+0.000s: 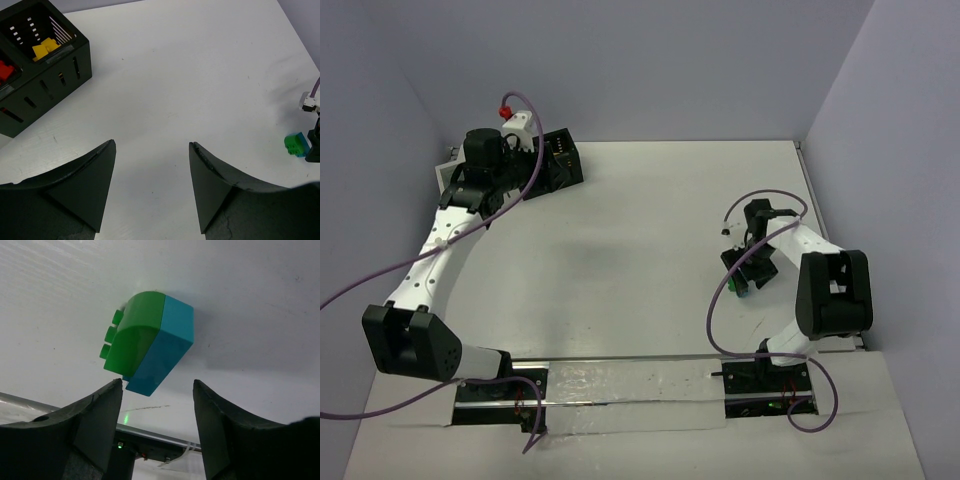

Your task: Sort the legos into containers by color

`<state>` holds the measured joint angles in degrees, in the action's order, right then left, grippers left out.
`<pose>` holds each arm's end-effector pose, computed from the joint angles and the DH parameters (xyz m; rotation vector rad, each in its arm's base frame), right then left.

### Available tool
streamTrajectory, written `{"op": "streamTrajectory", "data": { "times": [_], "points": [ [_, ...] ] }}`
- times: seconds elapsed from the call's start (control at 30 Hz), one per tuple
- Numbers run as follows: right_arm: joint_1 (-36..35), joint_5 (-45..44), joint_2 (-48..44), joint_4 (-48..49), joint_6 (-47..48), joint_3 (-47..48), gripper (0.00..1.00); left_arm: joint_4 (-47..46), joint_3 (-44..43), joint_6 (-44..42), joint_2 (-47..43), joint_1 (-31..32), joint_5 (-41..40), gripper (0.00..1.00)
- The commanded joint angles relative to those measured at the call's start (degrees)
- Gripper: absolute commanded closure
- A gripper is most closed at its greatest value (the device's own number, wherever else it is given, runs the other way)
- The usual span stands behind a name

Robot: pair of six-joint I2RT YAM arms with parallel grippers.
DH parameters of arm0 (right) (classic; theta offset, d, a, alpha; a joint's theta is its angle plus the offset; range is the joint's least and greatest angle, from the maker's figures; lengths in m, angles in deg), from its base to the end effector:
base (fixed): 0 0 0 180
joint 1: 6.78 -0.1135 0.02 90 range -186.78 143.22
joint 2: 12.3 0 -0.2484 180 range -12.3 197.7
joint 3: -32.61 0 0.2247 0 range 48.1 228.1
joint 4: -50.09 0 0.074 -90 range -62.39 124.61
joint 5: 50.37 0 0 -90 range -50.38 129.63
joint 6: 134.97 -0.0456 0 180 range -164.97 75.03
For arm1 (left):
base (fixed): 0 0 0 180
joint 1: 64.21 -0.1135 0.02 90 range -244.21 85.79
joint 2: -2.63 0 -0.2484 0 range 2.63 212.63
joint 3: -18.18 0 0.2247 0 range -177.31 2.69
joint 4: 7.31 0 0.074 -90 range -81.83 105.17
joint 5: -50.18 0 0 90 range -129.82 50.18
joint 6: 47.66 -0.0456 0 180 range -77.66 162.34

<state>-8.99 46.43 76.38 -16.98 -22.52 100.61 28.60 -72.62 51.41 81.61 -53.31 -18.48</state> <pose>0.2288 0.0142 0.1633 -0.6607 3.0057 0.1694 0.2903 -0.0728 0.3558 0.2754 1.9904 -0.5943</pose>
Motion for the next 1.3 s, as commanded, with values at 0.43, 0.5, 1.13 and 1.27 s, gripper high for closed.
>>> {"op": "streamTrajectory", "data": {
  "times": [0.43,0.5,1.13,1.27],
  "points": [
    [-0.9,1.0,3.6,7.3,-0.9,3.6,0.63,-2.1,-0.7,1.2,0.7,0.0,0.7,0.30],
    [-0.8,1.7,3.7,8.4,-0.3,3.4,0.69,-2.5,0.0,2.4,0.6,-0.2,1.4,0.30],
    [-16.5,14.9,-5.1,13.0,-11.0,22.2,1.00,-13.1,15.5,27.7,-2.0,-2.0,24.2,0.12],
    [-24.0,13.5,-0.9,13.8,-15.6,29.1,1.00,-12.3,14.8,29.0,-2.1,-1.8,24.4,0.07]
  ]
}}
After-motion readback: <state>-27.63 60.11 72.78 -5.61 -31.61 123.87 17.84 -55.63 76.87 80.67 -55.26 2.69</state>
